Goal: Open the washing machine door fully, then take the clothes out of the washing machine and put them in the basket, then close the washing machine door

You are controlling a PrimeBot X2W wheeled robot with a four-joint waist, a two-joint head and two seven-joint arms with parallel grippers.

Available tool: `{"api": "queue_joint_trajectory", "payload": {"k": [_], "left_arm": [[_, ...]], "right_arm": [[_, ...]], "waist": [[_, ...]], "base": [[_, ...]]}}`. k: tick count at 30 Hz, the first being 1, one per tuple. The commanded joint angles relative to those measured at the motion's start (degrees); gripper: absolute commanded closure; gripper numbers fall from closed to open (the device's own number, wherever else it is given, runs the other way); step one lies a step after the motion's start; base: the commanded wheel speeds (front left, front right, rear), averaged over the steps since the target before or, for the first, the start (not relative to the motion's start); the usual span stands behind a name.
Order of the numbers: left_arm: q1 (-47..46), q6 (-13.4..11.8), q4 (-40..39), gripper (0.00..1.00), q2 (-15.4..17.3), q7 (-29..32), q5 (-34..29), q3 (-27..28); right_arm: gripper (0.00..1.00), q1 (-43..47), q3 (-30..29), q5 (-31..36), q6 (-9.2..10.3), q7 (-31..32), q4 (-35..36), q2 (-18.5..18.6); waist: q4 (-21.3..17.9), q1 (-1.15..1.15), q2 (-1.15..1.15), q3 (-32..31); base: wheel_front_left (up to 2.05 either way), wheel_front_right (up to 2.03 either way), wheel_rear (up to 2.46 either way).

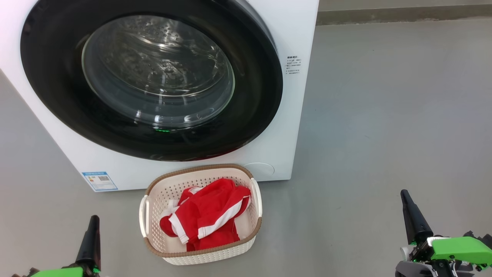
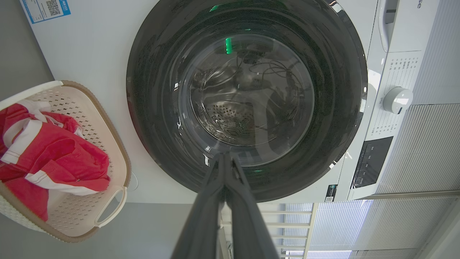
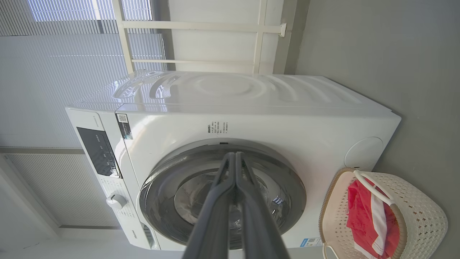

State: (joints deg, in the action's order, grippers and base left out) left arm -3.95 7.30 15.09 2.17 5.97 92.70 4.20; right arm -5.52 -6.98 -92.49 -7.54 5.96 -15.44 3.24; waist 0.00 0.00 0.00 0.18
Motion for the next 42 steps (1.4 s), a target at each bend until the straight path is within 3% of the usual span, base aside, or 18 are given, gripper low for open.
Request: {"api": "queue_joint_trajectory", "payload": {"k": [1,42], "left_arm": [[-2.2,0.2,-1.1,1.00,1.0,0.3,-0.3,2.0],[-2.2,0.2,-1.0,1.00,0.8,0.4,-0.4,2.2]], "right_arm": [[1.00,-0.6,0.9,0.0,0.05,0.2,1.4,0.0],[1.00,-0.6,0.7,0.2,0.05,0.4,1.4,-0.2]], "waist": [[0.0,0.00,0.00,0.0],[0.0,0.00,0.00,0.0]], "base": [[0.00,0.00,0.00],[0.00,0.00,0.00]]}}
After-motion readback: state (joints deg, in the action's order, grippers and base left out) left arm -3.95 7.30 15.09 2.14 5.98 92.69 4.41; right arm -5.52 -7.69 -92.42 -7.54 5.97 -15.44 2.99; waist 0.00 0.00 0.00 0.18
